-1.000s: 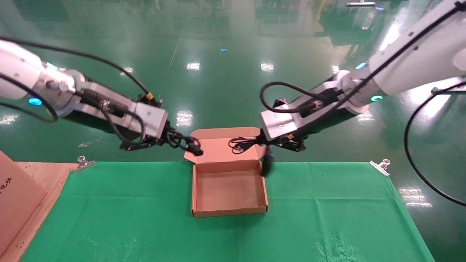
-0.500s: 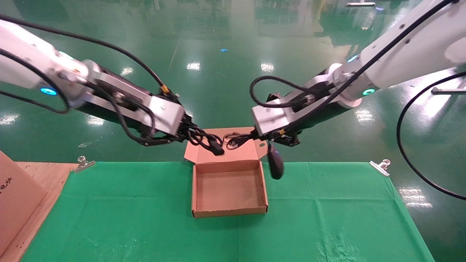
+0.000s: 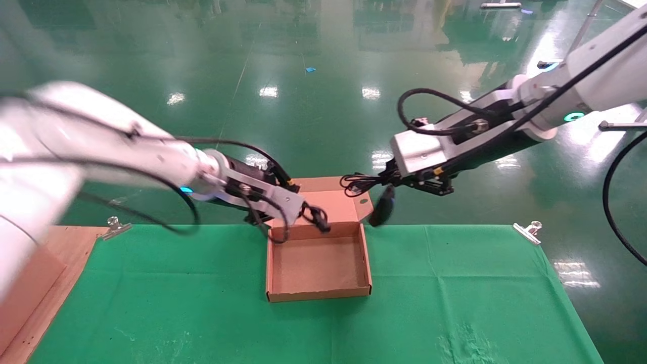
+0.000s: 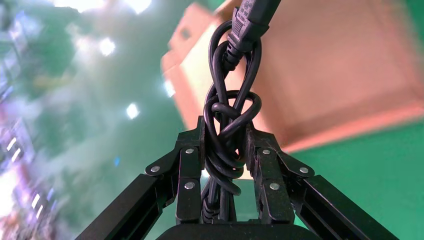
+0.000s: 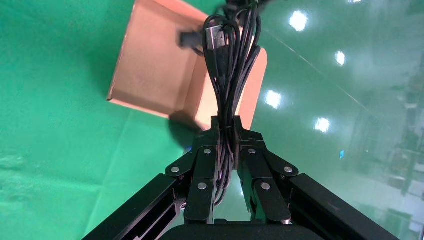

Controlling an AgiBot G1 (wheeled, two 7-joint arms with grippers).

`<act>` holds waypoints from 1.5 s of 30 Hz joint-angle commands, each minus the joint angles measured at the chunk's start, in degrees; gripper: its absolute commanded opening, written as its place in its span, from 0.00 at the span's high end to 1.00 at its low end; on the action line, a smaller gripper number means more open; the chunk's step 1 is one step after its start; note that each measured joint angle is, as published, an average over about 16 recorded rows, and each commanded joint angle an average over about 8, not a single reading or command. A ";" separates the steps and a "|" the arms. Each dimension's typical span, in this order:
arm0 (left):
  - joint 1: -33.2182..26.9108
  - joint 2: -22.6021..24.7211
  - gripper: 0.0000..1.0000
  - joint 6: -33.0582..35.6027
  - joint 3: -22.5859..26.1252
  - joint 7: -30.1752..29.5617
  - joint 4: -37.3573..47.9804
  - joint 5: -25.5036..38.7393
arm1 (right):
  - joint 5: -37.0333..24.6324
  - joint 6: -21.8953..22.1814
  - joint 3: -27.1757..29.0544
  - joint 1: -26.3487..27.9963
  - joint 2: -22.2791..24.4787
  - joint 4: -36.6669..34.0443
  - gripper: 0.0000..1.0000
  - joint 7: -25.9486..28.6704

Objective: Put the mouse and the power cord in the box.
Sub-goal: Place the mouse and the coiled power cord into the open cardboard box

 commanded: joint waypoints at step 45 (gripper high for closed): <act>15.25 2.32 0.00 -33.30 24.04 0.12 1.54 -26.86 | 0.76 3.60 0.09 -5.87 -0.27 -9.50 1.00 -6.55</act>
